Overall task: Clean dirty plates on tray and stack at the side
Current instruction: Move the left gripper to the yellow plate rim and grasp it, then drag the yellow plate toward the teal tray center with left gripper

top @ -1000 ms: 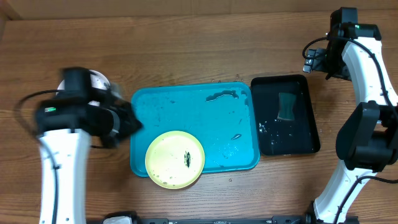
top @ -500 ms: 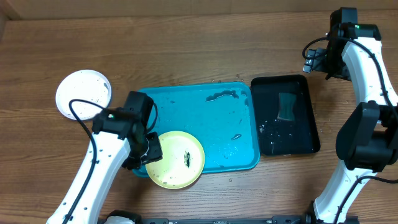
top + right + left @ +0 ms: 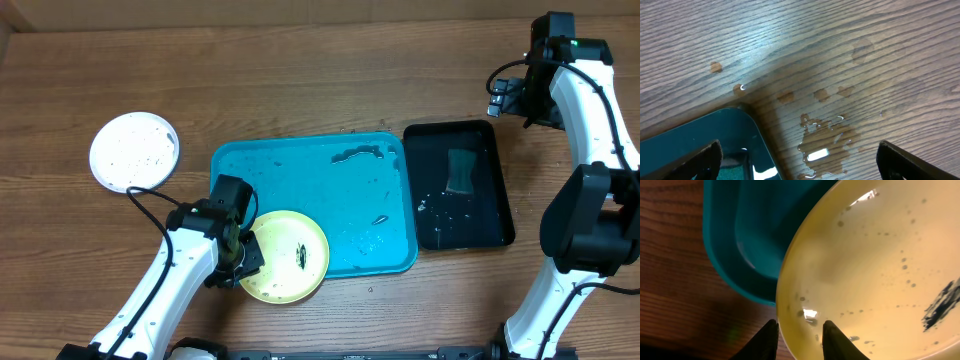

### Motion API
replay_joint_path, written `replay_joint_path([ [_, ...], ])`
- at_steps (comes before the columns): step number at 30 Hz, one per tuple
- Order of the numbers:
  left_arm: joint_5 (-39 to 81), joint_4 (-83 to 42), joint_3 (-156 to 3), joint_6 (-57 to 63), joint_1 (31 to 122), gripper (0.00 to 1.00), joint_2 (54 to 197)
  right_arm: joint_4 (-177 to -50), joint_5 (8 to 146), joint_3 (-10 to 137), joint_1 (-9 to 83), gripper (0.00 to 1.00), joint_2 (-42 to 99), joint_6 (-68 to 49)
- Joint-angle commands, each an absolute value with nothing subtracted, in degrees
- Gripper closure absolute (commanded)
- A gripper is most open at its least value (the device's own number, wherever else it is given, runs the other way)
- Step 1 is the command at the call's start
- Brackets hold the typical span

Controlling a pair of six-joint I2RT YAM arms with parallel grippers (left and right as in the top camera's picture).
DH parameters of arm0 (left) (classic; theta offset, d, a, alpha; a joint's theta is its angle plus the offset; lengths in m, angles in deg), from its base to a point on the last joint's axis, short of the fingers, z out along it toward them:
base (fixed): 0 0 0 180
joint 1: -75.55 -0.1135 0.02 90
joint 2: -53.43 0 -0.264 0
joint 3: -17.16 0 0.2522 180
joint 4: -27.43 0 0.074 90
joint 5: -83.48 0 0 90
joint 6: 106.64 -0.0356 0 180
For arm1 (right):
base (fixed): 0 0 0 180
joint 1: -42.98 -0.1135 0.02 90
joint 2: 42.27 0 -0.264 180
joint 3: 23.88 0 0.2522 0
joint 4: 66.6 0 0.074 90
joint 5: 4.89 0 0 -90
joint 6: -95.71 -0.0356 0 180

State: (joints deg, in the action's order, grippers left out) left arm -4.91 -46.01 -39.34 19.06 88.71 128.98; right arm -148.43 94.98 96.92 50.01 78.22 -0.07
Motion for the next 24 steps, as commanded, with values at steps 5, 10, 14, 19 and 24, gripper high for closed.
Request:
replay_joint_path([
  [5,-6.88,-45.58,-37.0,20.96,89.02,0.71,129.07,-148.04,95.4,97.47,49.81,0.0,77.21,-0.44],
  [10,-6.73,-44.15,-35.54,21.57,88.93,0.76,129.07,-148.04,95.4,97.47,49.81,0.0,77.21,-0.44],
  [14,-6.68,-44.09,-35.52,22.16,89.02,0.78,129.07,-148.04,95.4,97.47,49.81,0.0,77.21,-0.44],
  [19,-5.02,-43.32,-35.28,22.82,89.06,0.92,129.07,-148.04,95.4,97.47,49.81,0.0,77.21,-0.44],
  [24,-1.96,-40.72,-35.28,22.82,89.06,0.96,129.07,-148.04,95.4,97.47,49.81,0.0,77.21,-0.44],
])
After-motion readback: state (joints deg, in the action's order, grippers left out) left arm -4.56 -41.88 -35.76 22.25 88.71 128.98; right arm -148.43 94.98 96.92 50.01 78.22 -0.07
